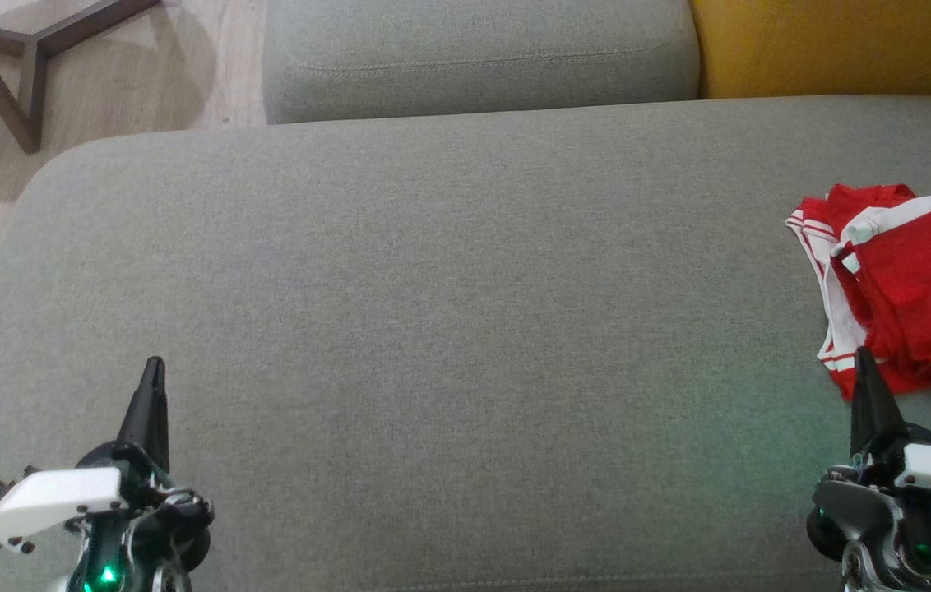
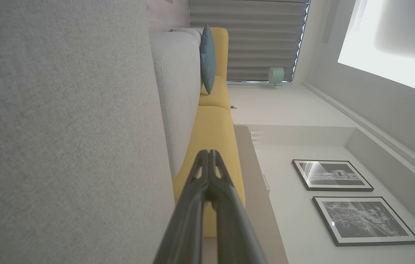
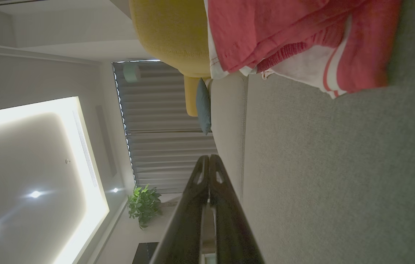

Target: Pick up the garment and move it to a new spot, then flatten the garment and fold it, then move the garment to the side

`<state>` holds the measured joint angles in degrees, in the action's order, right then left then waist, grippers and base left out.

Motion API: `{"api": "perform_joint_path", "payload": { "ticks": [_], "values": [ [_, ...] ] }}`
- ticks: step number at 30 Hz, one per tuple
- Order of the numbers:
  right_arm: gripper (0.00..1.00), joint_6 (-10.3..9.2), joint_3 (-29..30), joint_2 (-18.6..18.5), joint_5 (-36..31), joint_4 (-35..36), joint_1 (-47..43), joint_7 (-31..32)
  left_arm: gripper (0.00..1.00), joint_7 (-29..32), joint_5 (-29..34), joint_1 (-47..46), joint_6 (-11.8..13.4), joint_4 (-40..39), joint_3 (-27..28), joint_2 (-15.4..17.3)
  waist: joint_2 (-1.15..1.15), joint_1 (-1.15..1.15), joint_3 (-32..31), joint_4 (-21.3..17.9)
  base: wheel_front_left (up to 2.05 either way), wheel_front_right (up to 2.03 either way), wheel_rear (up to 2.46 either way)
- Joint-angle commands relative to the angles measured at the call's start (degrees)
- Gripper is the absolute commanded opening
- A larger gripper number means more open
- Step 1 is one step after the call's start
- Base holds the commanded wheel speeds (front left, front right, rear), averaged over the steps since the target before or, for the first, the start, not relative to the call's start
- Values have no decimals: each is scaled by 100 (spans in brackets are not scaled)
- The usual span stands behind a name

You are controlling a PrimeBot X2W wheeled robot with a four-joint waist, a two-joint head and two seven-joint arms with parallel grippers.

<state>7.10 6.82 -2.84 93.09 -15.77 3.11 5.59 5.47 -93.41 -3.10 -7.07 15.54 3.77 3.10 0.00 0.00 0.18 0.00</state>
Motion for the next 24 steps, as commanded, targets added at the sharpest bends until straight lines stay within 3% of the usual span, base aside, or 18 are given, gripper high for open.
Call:
{"api": "perform_joint_path", "payload": {
  "ticks": [1, 24],
  "values": [
    [0, 39, -98, -55, -36, 178, 301, 35, 0, 36, 57, -302, -42, -153, 193, 39, 0, 0, 0, 0, 0, 0, 0],
    [0, 39, -78, -41, -53, 177, 303, 51, 0, 55, 76, -304, -42, -152, 216, 22, 0, 0, 0, 0, 0, 0, 0]
  ]
}}
